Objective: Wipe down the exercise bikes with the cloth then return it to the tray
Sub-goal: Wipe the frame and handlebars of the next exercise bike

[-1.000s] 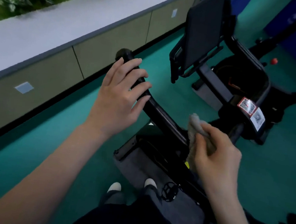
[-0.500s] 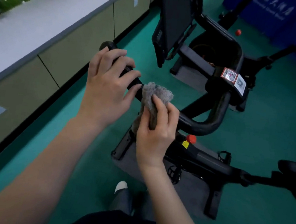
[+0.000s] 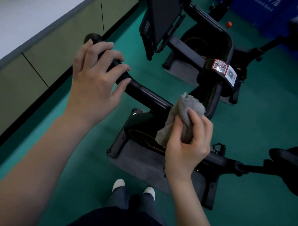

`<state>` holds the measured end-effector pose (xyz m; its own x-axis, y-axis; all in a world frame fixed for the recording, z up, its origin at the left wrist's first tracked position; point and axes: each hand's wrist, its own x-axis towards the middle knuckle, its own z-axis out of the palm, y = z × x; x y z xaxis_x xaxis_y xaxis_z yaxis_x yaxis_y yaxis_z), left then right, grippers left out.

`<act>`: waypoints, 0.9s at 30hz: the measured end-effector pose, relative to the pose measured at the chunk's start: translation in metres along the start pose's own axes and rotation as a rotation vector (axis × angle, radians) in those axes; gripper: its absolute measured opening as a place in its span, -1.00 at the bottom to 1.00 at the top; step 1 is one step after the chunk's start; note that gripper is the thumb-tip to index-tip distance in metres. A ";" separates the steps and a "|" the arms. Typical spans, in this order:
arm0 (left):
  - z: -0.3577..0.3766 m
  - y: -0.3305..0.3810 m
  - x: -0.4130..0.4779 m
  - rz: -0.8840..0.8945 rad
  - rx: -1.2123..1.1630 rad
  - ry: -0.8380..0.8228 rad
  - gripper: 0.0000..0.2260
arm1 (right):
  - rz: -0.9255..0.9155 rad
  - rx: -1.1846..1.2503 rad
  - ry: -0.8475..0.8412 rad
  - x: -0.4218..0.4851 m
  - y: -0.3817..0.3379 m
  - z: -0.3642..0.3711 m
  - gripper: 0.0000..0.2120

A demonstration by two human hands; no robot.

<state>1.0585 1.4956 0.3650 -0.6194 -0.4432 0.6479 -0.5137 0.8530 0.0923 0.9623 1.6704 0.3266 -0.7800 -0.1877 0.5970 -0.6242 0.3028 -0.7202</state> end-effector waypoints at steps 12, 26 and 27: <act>0.002 0.010 -0.001 -0.033 -0.019 0.005 -0.78 | 0.586 0.141 0.019 -0.013 0.040 -0.045 -0.82; 0.000 0.004 -0.002 0.012 0.003 -0.046 -0.77 | 1.069 0.691 -0.277 -0.024 -0.043 0.081 -0.77; 0.001 0.004 -0.003 0.015 0.004 -0.049 -0.77 | 1.124 0.751 -0.256 -0.022 -0.047 0.086 -0.79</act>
<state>1.0578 1.4998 0.3633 -0.6550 -0.4436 0.6117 -0.5067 0.8584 0.0800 1.0048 1.5804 0.3166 -0.8123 -0.3705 -0.4505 0.5317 -0.1528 -0.8331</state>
